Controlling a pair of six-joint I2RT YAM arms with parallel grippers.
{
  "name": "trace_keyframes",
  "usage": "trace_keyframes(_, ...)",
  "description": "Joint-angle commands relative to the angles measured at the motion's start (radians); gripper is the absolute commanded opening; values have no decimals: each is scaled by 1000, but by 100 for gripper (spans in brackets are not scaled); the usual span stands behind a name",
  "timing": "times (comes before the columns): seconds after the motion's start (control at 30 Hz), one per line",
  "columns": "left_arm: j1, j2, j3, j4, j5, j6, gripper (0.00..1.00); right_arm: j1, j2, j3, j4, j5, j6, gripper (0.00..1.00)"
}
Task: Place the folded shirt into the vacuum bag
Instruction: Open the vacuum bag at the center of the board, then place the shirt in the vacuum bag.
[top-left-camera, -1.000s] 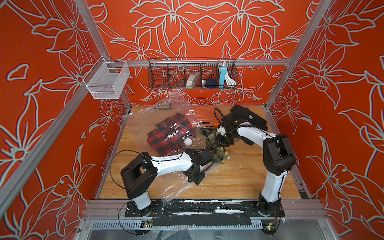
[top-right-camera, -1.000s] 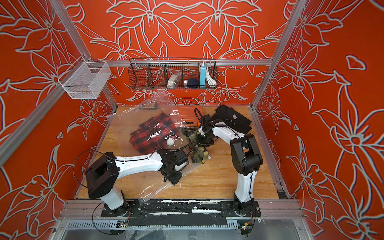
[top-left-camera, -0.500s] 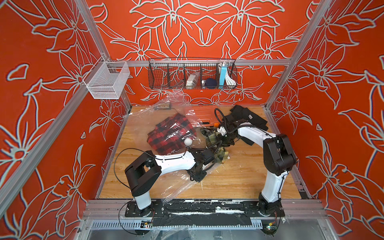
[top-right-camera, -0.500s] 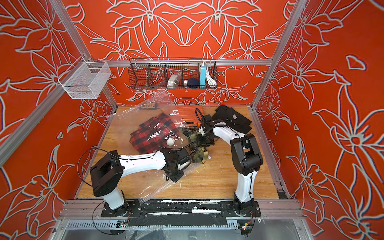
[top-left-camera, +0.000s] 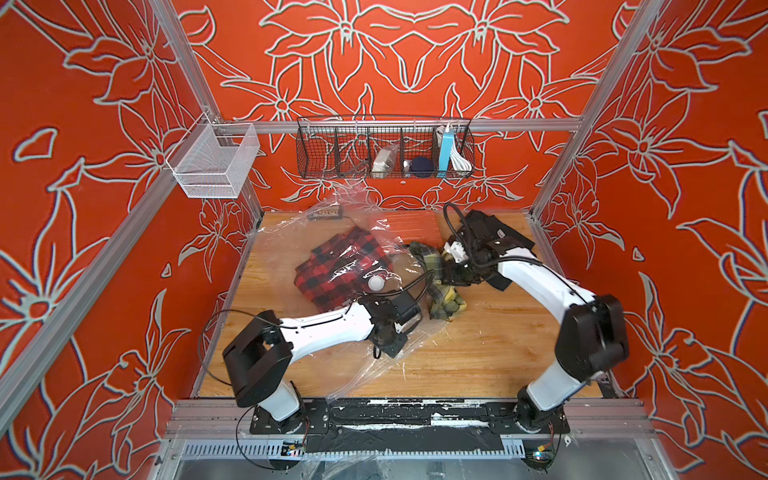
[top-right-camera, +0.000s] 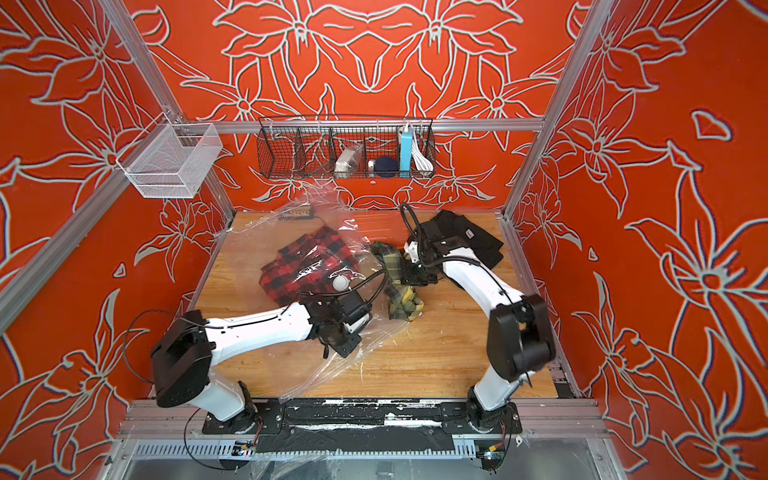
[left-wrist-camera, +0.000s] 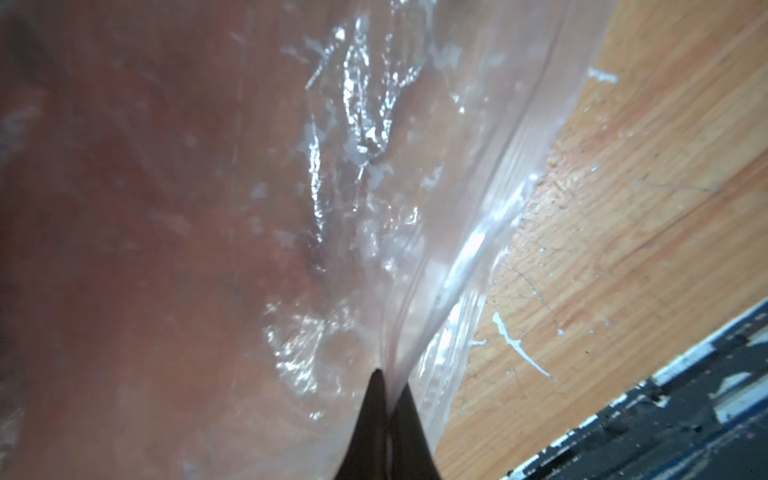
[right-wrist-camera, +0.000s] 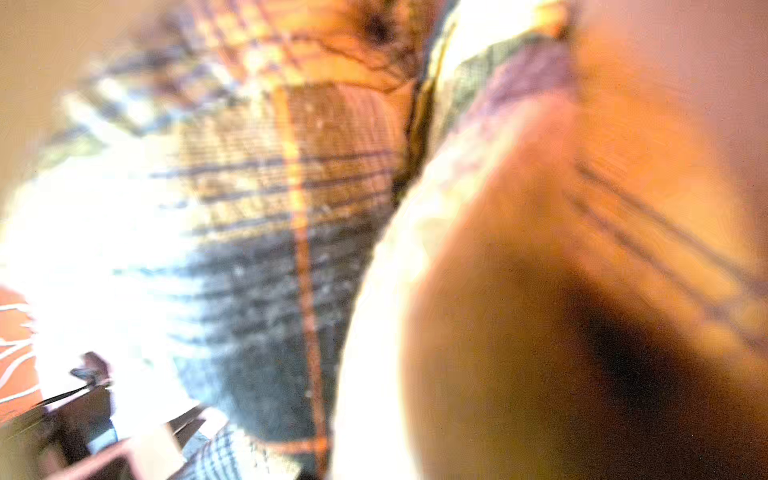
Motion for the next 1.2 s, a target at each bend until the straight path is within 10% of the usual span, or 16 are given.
trace_keyframes(0.0, 37, -83, 7, 25, 14, 0, 0, -4, -182, -78, 95, 36, -26, 0)
trace_keyframes(0.23, 122, -168, 64, 1, 35, -23, 0, 31, -525, -294, 221, 187, -141, 0)
trace_keyframes(0.4, 174, -168, 128, -19, 51, -42, 0, 83, -595, -248, 48, 63, -113, 0)
trace_keyframes(0.7, 205, -180, 225, -28, 60, -57, 0, 474, -653, -294, -17, 4, 67, 0)
trace_keyframes(1.17, 212, -282, 318, -51, 112, -52, 0, 562, -279, -445, 267, 90, -18, 0)
